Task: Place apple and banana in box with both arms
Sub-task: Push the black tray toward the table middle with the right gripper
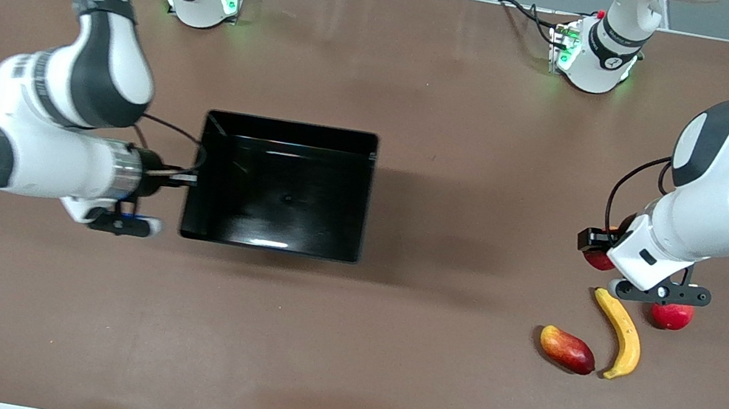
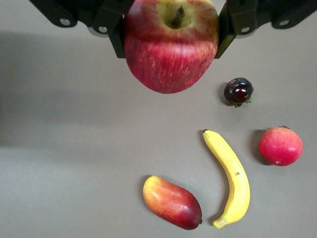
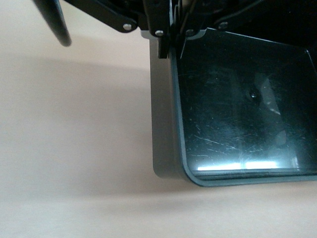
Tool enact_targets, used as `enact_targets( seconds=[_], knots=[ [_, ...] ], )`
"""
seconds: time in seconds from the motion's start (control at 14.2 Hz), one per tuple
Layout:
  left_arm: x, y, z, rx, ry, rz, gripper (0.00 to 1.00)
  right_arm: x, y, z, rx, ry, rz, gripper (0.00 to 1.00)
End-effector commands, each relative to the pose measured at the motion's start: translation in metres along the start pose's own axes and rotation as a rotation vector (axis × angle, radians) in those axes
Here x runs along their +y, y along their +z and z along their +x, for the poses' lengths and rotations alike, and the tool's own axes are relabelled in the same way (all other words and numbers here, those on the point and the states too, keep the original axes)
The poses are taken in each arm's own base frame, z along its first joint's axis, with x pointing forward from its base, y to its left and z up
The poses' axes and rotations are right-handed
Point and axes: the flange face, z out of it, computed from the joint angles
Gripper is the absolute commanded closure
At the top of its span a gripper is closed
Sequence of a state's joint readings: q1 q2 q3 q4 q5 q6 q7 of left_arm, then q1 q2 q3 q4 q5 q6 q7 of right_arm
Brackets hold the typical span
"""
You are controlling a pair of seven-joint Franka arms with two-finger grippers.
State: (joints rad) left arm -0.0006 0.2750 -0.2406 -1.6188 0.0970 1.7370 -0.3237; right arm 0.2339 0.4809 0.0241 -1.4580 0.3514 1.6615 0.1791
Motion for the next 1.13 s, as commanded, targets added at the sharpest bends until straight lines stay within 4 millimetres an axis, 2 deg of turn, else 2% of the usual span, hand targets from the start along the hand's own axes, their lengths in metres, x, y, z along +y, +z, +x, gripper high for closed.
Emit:
enact_targets(
  seconds=[0.0,0.21,0.42,0.85,0.92,1.06],
  knots=[
    [-0.003,-0.011,-0.004,-0.005,0.012,0.005,1.0,-0.042,0.029,0.001,0.006,0.031,0.037,1.0],
    [-0.005,-0.011,-0.006,-0.011,0.009,0.01,1.0,-0.079,0.064,0.006,0.03,0.024,0.064,1.0],
    [-0.006,-0.019,-0.011,-0.012,0.01,0.014,1.0,-0.105,0.097,0.01,0.057,0.042,0.061,1.0],
    [0.004,-0.024,-0.015,-0.007,0.005,0.011,1.0,-0.131,0.159,0.016,0.127,0.01,0.043,1.0],
    [0.011,-0.031,-0.018,0.004,0.017,0.004,1.0,-0.137,0.166,0.015,0.134,0.002,0.042,1.0],
    [0.015,-0.038,-0.022,0.015,0.024,0.001,1.0,-0.137,0.174,0.016,0.138,0.005,0.039,1.0]
  ],
)
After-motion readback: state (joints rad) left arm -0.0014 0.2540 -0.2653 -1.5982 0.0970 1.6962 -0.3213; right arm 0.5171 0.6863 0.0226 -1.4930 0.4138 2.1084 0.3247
